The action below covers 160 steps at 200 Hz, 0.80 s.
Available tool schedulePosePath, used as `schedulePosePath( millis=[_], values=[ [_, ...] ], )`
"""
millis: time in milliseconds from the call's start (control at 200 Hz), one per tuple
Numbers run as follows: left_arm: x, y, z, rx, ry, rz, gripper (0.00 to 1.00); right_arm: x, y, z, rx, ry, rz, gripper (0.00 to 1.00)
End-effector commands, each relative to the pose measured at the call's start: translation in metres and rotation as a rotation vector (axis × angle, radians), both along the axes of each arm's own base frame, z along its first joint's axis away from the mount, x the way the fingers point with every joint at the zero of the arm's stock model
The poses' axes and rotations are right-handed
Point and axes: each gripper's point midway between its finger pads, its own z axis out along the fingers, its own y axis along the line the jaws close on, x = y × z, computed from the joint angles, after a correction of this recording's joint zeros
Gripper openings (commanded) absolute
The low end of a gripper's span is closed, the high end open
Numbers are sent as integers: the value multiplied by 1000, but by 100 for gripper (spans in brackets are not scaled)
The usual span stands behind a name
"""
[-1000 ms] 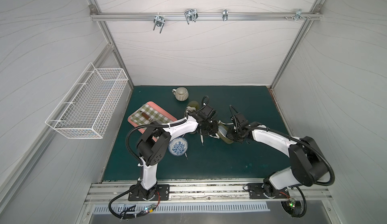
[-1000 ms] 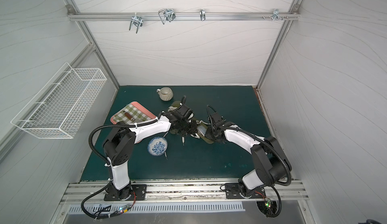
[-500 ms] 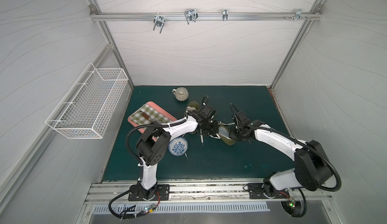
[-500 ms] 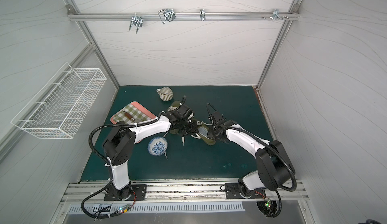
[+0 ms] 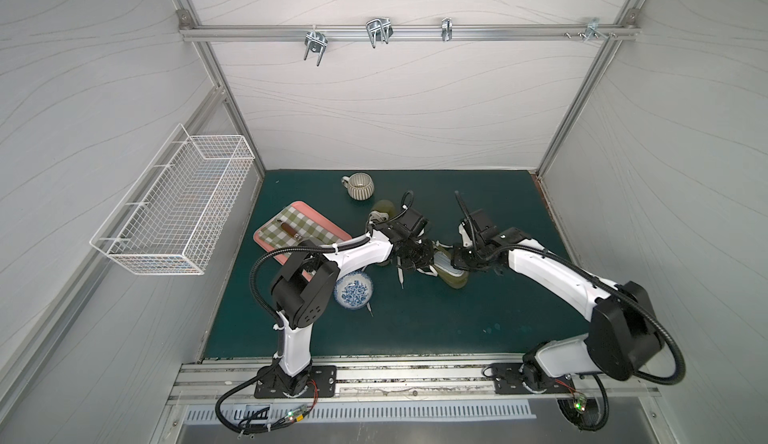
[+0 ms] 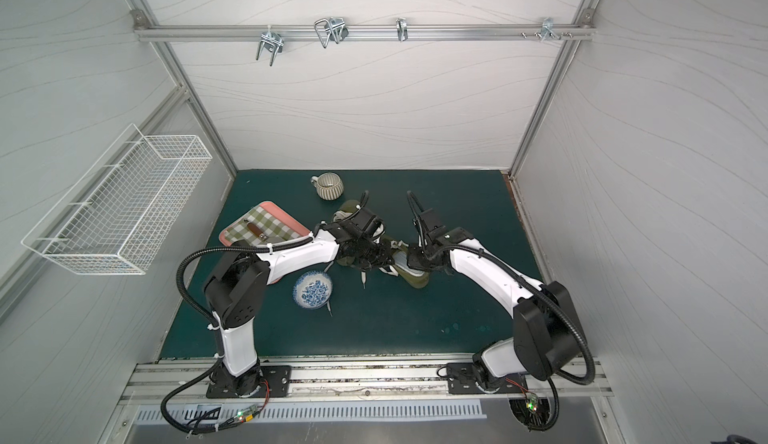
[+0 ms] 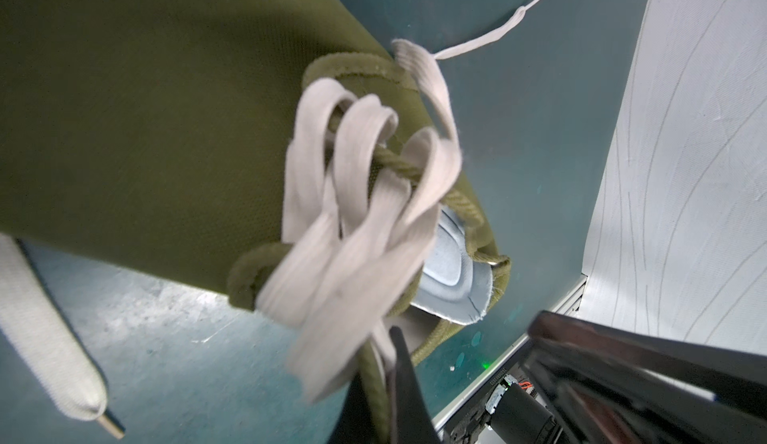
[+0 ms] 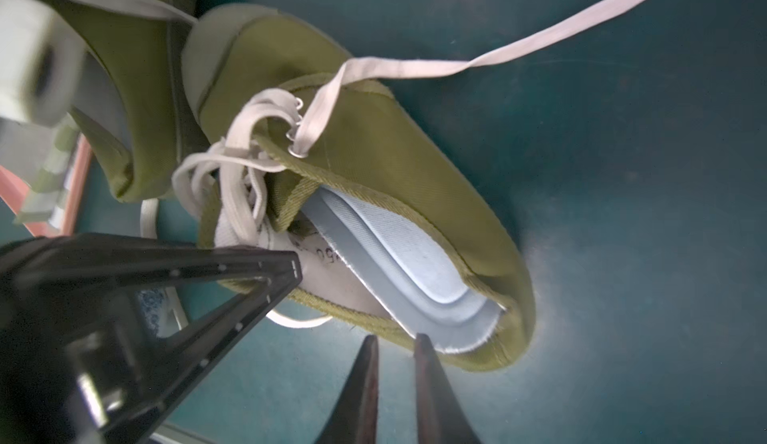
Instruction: Insert the insole into the shoe
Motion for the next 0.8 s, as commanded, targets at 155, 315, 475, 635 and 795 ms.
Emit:
schedulePosePath(
  millis=[155,315,475,635,795],
  values=[
    [2,-12,25,-89,-40,-17,0,-16,-4,-92,-32,226,-24,11],
    [0,-10,23,-89,-37,-17,0,-10,0,-81,-24,202,-1,6],
    [-2,-9,18,-93,-28,-15,0,-7,-4,-23,-30,85,1,6],
    [-3,-9,17,-93,-25,-17,0,-18,-13,-18,-58,71,-19,6],
    [-4,-9,15,-98,-20,-15,0,-28,-16,-78,-115,185,-29,5]
  ],
)
